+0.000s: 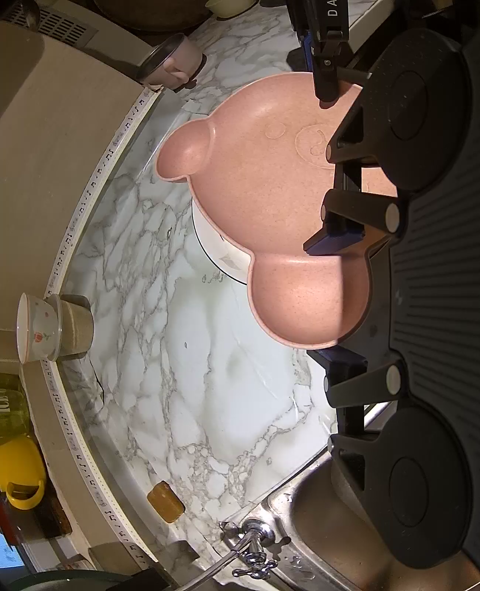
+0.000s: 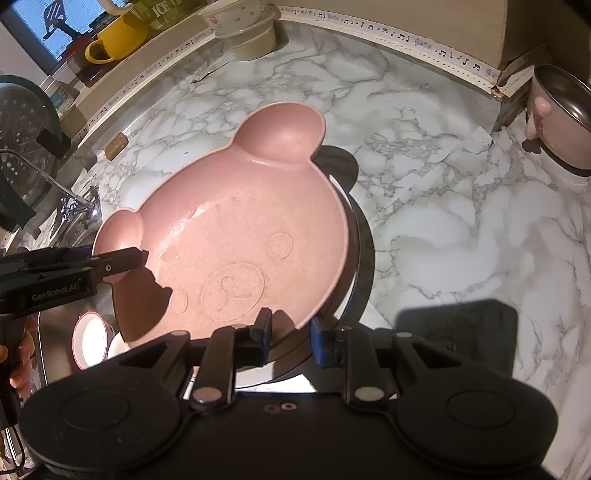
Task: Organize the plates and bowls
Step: 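Lift the pink bear plate and lower it onto the stacked white plates, then open the right gripper to release the pink bear plate, then move the right gripper away toward the steel bowl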
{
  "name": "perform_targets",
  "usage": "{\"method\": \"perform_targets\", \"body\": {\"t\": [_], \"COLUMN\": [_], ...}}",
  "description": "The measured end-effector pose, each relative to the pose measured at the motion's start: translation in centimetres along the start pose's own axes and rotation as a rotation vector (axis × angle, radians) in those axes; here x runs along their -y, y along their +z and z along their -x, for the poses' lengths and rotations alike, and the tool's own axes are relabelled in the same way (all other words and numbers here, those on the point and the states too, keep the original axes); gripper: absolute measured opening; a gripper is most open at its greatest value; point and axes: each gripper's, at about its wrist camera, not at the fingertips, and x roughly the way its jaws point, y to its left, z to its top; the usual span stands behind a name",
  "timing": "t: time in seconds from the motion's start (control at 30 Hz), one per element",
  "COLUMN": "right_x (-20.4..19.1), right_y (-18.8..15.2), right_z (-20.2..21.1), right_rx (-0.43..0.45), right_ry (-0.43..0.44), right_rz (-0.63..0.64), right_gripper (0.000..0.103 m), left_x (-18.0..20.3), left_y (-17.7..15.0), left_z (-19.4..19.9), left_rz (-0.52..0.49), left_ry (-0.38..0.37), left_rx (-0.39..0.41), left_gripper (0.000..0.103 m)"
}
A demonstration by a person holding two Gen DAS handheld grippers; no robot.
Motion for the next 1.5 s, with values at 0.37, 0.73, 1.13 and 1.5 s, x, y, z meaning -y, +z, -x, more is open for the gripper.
{"method": "perform_targets", "body": {"t": [0.37, 0.73, 1.13, 1.5], "right_x": [0.1, 0.4, -0.9, -1.4], "right_y": [0.0, -0.3, -0.5, -0.9], "right_z": [0.9, 1.7, 3.9, 6.6], "right_rx": [0.031, 0.047, 0.109, 0.188], "right_ry": [-0.005, -0.001, 0.004, 0.030], "right_rz": [-0.006, -0.007, 0.059, 0.106], "right_gripper": [0.038, 0.042, 0.054, 0.076], "left_x": [0.5, -0.5, -0.4, 4.1], "left_y": [0.3, 0.4, 0.5, 0.9], "left_z": [0.7, 1.6, 4.9, 8.6], "left_rz": [-0.032, -0.011, 0.017, -0.082], "left_ry": [0.009, 0.023, -0.013, -0.057], "left_rx": [0.022, 0.033, 0.097, 0.194], "left_gripper": [0.062, 0.071, 0.071, 0.077]}}
